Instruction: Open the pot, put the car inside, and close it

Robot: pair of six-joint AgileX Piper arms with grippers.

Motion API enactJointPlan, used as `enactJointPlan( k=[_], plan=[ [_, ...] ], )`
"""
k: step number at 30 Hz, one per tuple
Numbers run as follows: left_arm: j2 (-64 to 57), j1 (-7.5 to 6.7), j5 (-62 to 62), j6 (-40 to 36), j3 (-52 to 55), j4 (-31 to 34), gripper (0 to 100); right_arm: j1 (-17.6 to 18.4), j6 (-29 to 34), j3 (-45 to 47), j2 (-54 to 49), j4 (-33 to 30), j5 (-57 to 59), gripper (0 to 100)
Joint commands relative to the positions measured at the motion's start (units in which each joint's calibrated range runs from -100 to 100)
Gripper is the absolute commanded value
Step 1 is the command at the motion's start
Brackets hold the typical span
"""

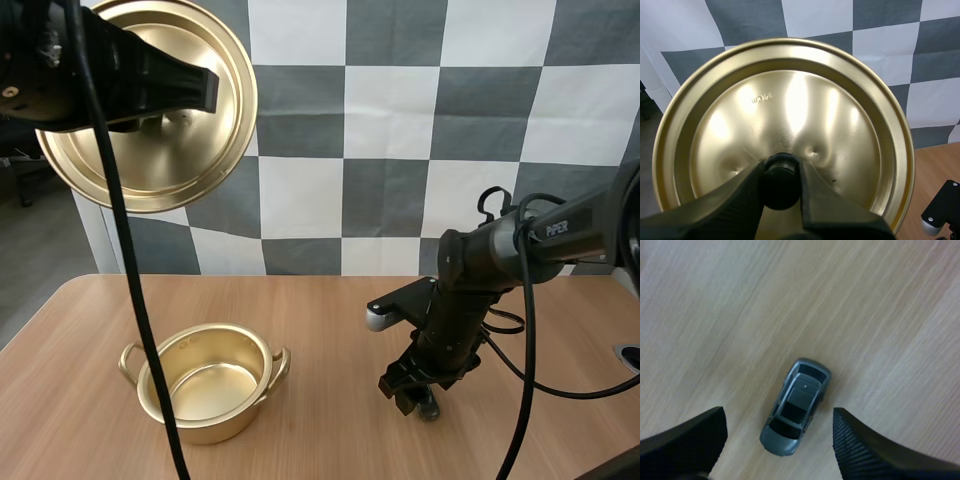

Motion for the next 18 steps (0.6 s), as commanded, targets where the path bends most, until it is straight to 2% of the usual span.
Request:
enactJointPlan(
  k=[1, 7, 8, 10, 12, 13, 18],
  plan=[
    [0.0, 0.04, 0.0, 0.0, 0.1, -0.1, 0, 0.0, 0.0, 0.1, 0.6, 0.0, 0.0, 100],
    [0.0, 0.04, 0.0, 0.1, 0.1, -0.1, 0, 0.0, 0.0, 0.1, 1.5, 0.0, -0.5, 100],
    [0.0, 0.04, 0.0, 0.1, 0.1, -0.1, 0, 0.0, 0.0, 0.1, 1.5, 0.0, -1.0, 92],
    [0.0, 0.04, 0.0, 0.1, 0.1, -0.1, 0, 0.0, 0.0, 0.1, 1.5, 0.0, -1.7, 56],
    [0.0, 0.04, 0.0, 0.1, 0.1, -0.1, 0, 0.0, 0.6, 0.1, 1.5, 0.2, -1.9, 16],
    [0.0, 0.04, 0.0, 0.1, 0.1, -0.1, 0, 0.0, 1.9, 0.1, 1.5, 0.3, -2.4, 0],
    [0.0, 0.04, 0.0, 0.3, 0.1, -0.1, 0, 0.0, 3.7, 0.1, 1.5, 0.2, -4.9, 0]
  ],
)
